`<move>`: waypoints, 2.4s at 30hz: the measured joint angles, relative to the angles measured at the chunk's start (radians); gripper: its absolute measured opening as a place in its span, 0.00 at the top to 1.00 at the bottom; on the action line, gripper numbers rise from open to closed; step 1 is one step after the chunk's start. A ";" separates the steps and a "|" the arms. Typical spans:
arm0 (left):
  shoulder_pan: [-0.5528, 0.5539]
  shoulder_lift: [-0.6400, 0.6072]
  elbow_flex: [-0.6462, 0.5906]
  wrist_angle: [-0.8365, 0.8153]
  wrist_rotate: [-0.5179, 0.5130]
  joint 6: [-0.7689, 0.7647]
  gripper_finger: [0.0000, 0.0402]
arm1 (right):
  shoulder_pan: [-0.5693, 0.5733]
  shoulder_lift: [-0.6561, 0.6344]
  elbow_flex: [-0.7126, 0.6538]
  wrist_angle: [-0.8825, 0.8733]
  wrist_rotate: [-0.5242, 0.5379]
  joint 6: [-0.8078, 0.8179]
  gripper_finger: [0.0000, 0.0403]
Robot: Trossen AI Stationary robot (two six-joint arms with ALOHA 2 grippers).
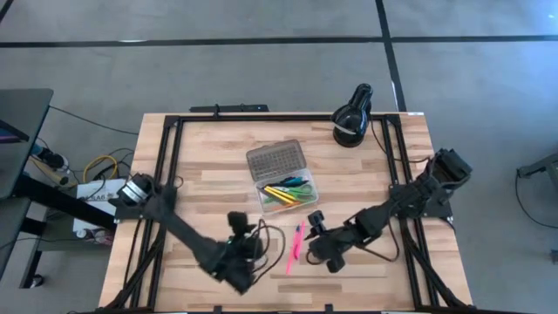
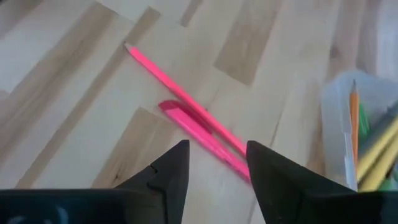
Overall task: Pick & place school supplies into a supply box
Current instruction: Put the right pink pen into the transparent supply box
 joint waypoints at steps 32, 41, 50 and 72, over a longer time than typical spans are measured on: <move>-0.156 0.000 -0.156 0.030 -0.263 -0.363 0.62 | -0.159 0.208 0.024 0.115 -0.264 -0.219 0.69; -0.156 0.000 -0.156 0.030 -0.266 -0.370 0.62 | -0.187 0.207 0.027 0.053 -0.270 -0.150 0.69; -0.156 0.000 -0.156 0.029 -0.266 -0.373 0.62 | -0.184 0.204 0.029 -0.044 -0.265 0.028 0.73; -0.156 0.000 -0.155 0.029 -0.262 -0.373 0.62 | -0.134 0.207 0.025 -0.061 -0.245 0.235 0.93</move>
